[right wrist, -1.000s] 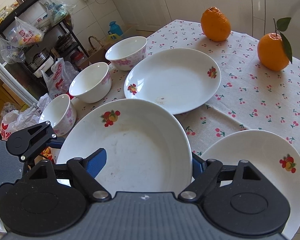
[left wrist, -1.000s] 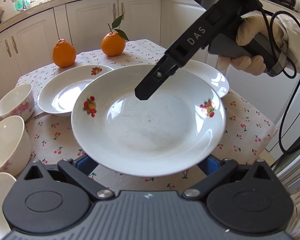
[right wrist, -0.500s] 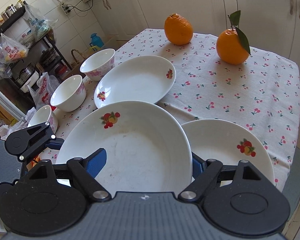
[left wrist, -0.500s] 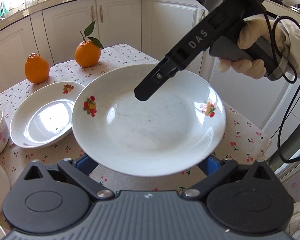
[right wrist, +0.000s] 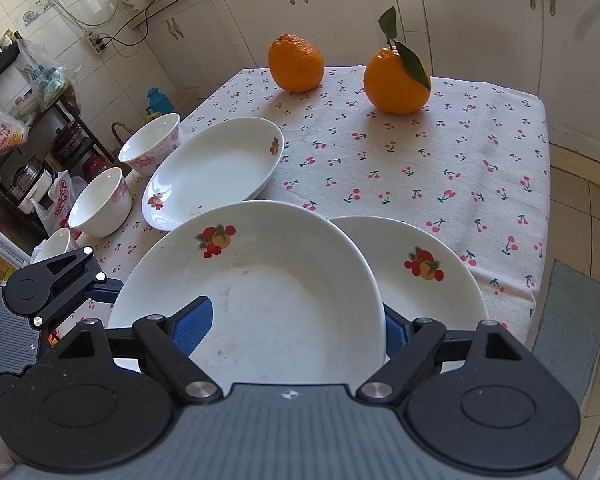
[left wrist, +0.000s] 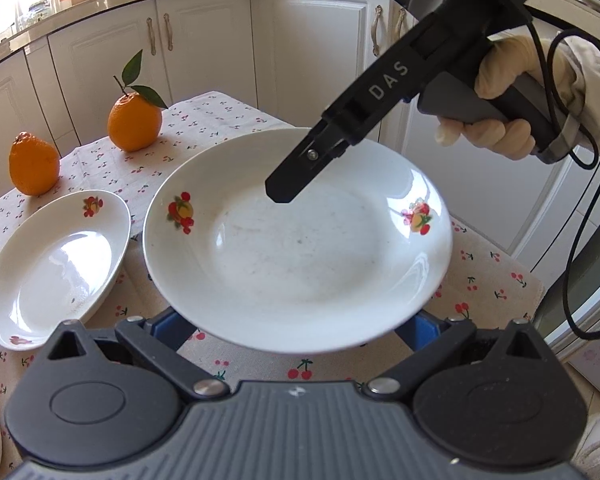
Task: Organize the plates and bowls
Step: 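Lift the large flower plate with the right tool toward another plate, then lower the held plate onto the other plate and open the right tool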
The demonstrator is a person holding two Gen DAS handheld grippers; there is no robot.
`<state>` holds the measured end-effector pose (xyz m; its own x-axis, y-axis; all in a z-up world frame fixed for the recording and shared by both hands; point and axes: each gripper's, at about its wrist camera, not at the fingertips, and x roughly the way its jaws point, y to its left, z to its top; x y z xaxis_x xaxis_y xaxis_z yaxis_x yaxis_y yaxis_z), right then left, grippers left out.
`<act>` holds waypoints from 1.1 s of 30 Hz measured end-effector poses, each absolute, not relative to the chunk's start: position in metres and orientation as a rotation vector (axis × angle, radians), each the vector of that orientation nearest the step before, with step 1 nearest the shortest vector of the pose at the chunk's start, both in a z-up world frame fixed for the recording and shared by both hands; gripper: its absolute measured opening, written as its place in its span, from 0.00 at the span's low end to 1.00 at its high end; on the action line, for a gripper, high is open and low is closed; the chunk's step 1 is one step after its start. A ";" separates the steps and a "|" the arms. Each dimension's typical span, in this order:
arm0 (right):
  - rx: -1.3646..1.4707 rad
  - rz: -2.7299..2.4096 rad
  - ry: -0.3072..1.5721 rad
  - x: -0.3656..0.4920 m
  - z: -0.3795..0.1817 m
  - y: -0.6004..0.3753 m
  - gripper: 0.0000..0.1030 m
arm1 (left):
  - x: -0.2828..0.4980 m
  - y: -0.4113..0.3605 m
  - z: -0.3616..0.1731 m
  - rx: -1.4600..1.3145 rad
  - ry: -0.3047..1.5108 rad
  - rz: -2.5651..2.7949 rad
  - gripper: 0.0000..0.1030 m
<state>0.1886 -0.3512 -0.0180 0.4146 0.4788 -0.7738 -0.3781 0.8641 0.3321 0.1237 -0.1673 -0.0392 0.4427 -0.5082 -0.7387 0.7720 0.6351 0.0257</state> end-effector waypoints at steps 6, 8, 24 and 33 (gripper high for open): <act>0.134 0.520 1.011 0.190 -0.026 -0.362 0.87 | 0.128 -0.173 -0.043 0.386 0.778 -0.825 0.99; 0.139 0.518 1.010 0.190 -0.027 -0.364 0.87 | 0.128 -0.176 -0.044 0.401 0.771 -0.817 0.99; 0.162 0.474 1.017 0.194 -0.036 -0.382 0.87 | 0.145 -0.196 -0.049 0.438 0.786 -0.810 0.99; 0.151 0.456 1.020 0.190 -0.038 -0.387 0.87 | 0.147 -0.201 -0.052 0.444 0.797 -0.820 1.00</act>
<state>0.1905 -0.3869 -0.0380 0.4391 0.4341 -0.7866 -0.2960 0.8965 0.3296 0.1466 -0.2014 -0.0518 0.4238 -0.4739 -0.7719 0.7853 0.6170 0.0524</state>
